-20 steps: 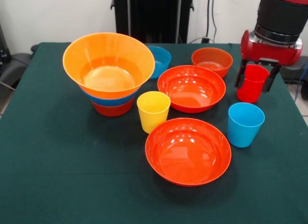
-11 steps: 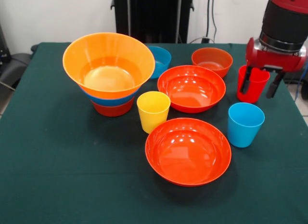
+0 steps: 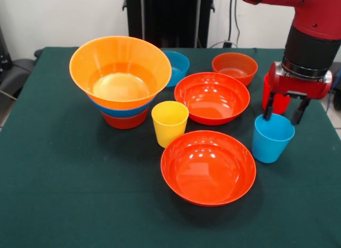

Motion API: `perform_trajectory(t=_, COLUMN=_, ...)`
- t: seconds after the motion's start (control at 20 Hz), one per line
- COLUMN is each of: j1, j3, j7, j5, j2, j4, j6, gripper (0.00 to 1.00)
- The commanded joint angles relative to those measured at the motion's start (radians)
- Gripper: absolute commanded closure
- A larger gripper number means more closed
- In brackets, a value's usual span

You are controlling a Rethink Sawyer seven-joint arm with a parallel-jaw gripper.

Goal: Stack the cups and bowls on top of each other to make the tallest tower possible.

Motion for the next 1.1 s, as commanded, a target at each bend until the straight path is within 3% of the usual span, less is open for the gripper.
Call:
perform_trajectory(t=0.05, j1=0.004, j3=0.064, j7=0.16, j5=0.016, j2=0.069, j4=-0.031, j6=-0.039, gripper=0.0)
perform_trajectory(t=0.6, j1=0.022, j3=0.045, j7=0.172, j5=0.023, j2=0.053, j4=-0.031, j6=-0.008, gripper=0.0)
perform_trajectory(t=1.1, j1=0.024, j3=0.053, j7=0.172, j5=0.022, j2=0.074, j4=-0.028, j6=-0.042, gripper=0.0)
